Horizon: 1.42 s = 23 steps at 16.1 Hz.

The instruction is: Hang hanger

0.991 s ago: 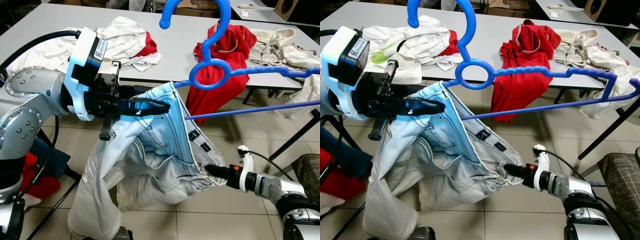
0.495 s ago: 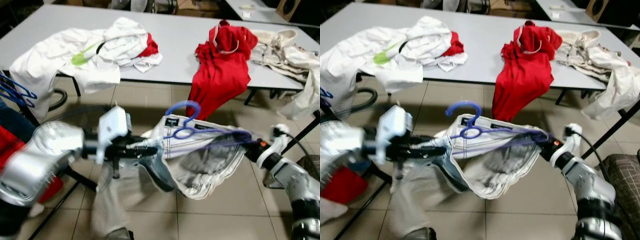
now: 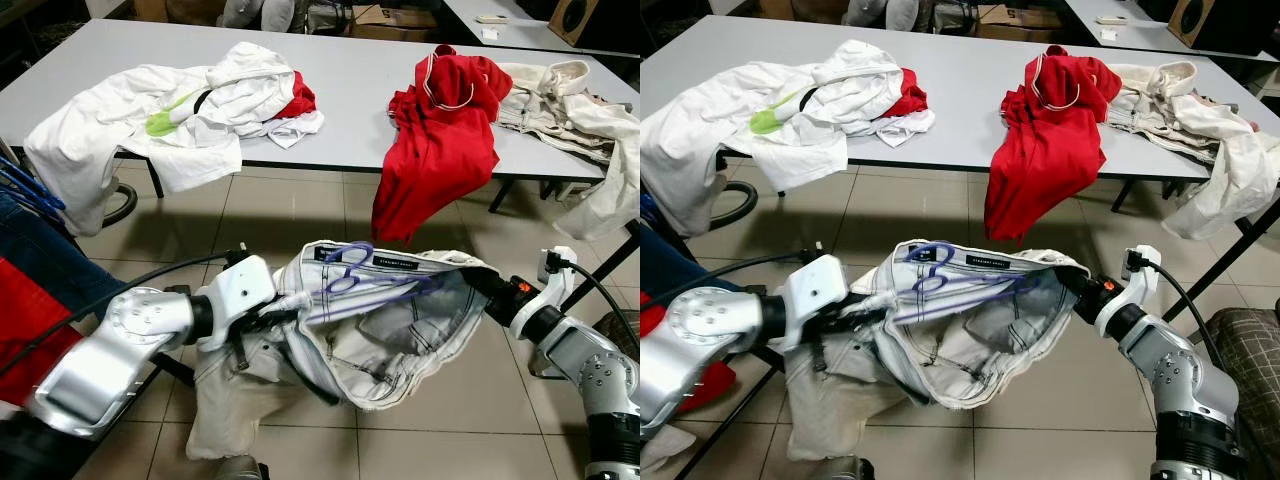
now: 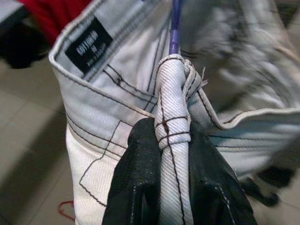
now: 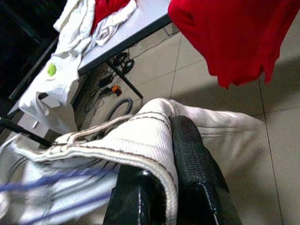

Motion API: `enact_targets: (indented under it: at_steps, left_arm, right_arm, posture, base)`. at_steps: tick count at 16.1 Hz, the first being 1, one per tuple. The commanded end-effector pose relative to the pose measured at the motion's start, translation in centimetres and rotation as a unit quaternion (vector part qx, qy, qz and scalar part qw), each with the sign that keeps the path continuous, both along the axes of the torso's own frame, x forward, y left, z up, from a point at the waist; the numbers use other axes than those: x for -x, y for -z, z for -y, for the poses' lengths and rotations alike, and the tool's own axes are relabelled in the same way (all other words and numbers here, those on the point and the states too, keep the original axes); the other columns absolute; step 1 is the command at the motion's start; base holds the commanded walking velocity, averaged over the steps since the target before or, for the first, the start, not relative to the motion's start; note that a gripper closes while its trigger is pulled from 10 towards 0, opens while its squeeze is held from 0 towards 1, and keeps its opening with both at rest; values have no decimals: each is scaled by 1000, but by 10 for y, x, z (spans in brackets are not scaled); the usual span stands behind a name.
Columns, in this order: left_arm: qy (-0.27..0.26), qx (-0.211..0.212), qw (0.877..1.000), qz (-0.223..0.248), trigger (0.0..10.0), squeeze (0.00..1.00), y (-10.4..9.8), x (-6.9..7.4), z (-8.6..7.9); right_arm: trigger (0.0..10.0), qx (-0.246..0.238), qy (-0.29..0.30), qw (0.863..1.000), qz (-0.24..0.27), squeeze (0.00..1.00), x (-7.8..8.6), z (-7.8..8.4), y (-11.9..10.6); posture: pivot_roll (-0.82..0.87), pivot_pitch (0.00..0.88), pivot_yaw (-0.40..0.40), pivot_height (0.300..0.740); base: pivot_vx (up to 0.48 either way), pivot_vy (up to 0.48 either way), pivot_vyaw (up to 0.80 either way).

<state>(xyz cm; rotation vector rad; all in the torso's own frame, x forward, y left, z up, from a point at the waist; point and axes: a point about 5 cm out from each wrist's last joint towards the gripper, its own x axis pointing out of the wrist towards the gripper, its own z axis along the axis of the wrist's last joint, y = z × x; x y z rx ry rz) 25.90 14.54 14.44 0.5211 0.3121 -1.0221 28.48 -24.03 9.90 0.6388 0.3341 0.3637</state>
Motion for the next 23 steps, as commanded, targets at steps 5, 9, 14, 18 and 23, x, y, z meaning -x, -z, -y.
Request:
enact_targets:
  at_steps: [5, 9, 14, 18, 23]
  left_arm:
    - [-22, -37, 999, 3, 0, 0, 24, -1, 25]
    - [-36, -85, 996, 7, 0, 0, 38, -5, 28]
    - [-160, -39, 983, 76, 0, 0, 23, -31, 13]
    - [-216, 19, 975, 56, 0, 0, 33, -43, 10]
    - [-187, 149, 970, 50, 0, 0, 4, -47, -13]
  right_arm:
    - [0, -1, -6, 1000, 25, 0, -10, -7, -24]
    - [0, 4, -6, 999, 32, 0, -16, -8, -34]
    - [0, -1, 0, 1000, 24, 0, -17, -13, -32]
    - [0, -13, -18, 1000, 20, 0, -11, -28, -27]
    - [0, 30, -9, 1000, 3, 0, 3, -18, -16]
  posture:
    - [62, 6, -45, 740]
    - [61, 8, -45, 740]
    - [68, 16, -55, 740]
    - [69, 18, -55, 740]
    - [67, 18, -51, 740]
  base:
    - [0, 0, 0]
    - [0, 0, 0]
    - [0, 0, 0]
    - [0, 0, 0]
    - [0, 0, 0]
